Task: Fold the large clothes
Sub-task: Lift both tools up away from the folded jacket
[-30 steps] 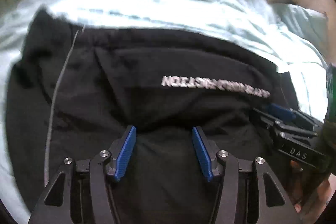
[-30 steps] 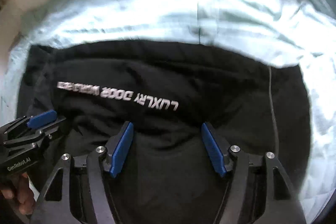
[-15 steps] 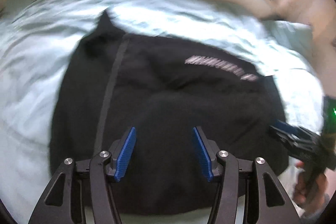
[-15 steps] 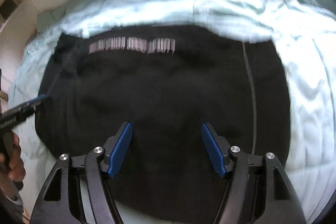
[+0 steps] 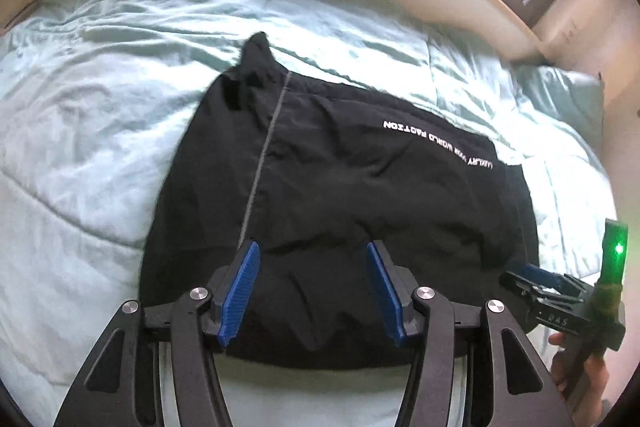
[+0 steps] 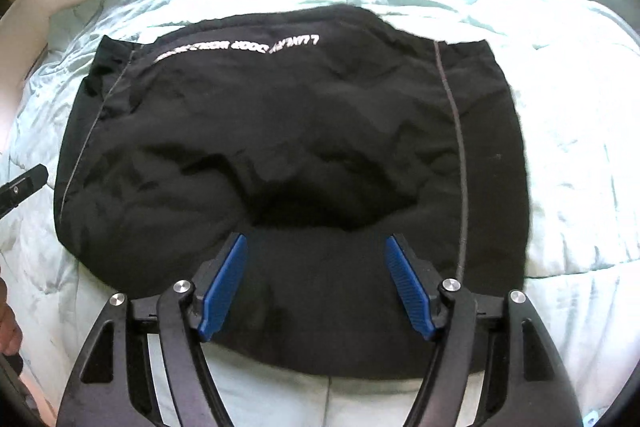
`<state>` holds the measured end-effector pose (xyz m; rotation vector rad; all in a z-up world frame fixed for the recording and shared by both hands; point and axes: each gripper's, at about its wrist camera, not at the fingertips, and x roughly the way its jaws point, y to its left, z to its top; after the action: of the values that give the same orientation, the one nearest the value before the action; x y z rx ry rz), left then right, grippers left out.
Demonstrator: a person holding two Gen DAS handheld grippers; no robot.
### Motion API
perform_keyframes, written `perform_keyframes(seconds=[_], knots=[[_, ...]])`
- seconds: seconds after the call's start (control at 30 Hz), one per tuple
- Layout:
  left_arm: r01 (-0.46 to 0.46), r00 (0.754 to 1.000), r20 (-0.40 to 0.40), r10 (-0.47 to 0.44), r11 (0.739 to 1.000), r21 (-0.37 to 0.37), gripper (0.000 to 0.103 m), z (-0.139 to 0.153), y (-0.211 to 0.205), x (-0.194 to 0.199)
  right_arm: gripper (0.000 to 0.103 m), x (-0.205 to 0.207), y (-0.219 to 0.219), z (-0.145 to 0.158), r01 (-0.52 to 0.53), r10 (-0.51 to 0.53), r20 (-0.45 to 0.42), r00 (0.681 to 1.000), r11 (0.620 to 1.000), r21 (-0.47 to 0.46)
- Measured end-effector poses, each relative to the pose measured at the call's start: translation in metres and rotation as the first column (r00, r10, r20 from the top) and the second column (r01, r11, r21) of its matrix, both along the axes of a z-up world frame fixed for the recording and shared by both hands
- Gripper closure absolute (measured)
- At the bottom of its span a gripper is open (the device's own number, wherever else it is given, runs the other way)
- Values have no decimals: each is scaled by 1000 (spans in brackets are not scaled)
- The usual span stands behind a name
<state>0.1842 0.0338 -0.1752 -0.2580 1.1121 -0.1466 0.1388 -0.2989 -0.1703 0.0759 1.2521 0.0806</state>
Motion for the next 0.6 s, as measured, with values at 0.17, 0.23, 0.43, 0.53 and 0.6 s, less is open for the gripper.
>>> perform_keyframes(seconds=[0.17, 0.23, 0.43, 0.53, 0.6], knots=[[-52, 997, 51, 51, 999, 16, 46, 21, 16, -27, 28, -19, -2, 33, -15, 18, 54, 998, 999, -49], [-76, 996, 47, 75, 997, 3, 46, 26, 21, -32, 25, -28, -6, 45, -16, 21, 72, 997, 997, -71], [-101, 994, 46, 101, 995, -14, 46, 32, 29, -46, 25, -40, -17, 62, 5, 2, 103, 995, 998, -62], [-77, 997, 22, 77, 997, 18, 46, 27, 22, -49, 25, -47, -25, 68, 20, -12, 115, 993, 997, -68], [-67, 998, 15, 66, 997, 33, 46, 25, 17, -52, 25, -51, -35, 71, 40, -29, 127, 991, 996, -82]])
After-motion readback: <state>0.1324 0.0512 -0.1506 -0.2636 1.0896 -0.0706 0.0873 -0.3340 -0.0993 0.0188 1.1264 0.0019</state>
